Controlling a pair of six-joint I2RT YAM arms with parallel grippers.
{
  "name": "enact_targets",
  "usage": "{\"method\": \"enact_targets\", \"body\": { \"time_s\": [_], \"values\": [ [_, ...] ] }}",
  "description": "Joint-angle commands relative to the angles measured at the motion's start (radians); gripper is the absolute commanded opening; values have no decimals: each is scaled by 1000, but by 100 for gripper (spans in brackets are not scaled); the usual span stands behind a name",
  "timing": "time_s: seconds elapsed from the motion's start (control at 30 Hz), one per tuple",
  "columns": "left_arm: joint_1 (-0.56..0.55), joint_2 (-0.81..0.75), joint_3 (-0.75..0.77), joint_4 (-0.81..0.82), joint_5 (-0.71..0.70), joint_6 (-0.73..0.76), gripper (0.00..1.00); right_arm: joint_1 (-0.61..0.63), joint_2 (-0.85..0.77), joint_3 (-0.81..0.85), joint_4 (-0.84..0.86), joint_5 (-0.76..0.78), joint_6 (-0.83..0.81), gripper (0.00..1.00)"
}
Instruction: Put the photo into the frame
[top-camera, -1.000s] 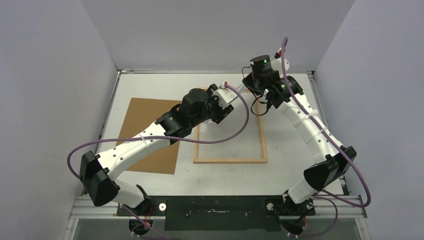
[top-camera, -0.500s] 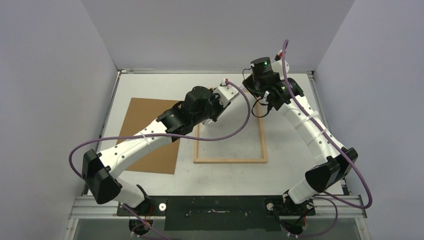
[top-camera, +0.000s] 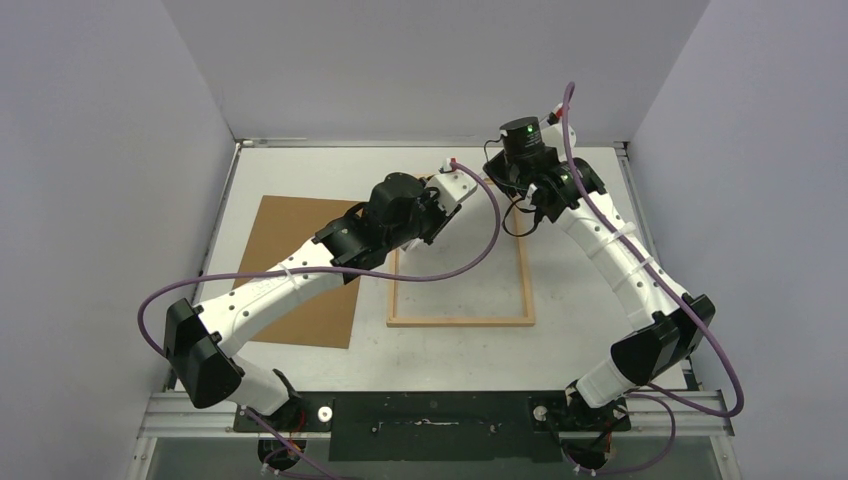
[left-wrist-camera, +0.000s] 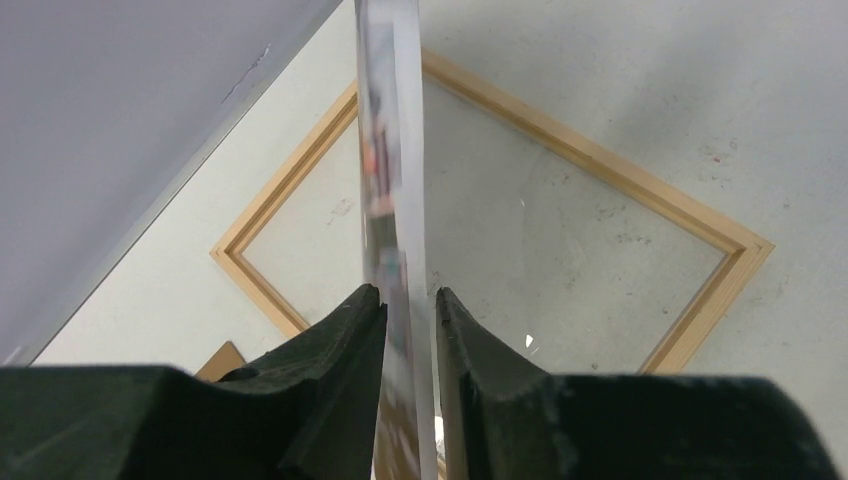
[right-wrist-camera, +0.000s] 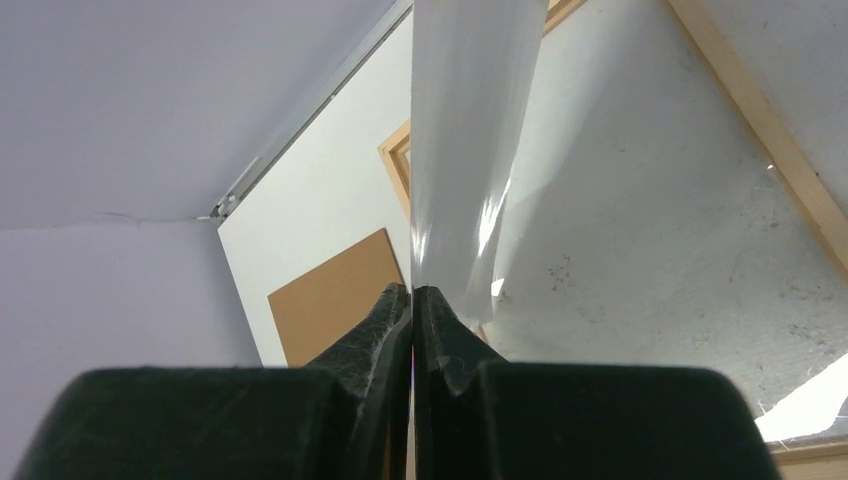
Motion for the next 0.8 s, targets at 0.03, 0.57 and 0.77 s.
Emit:
{"method": "enact_targets", "body": {
  "time_s": [0.03,0.57,0.77],
  "values": [
    [-1,-18,42,13,5,1,29,8,-62,-3,41,-2,14,0],
    [-1,-27,38,30,-5,19,0,4,-70,-27,65,-24,27,15],
    [-1,-41,35,38,-6,2,0,-1,-111,-78,162,-51,29,58]
  ]
}}
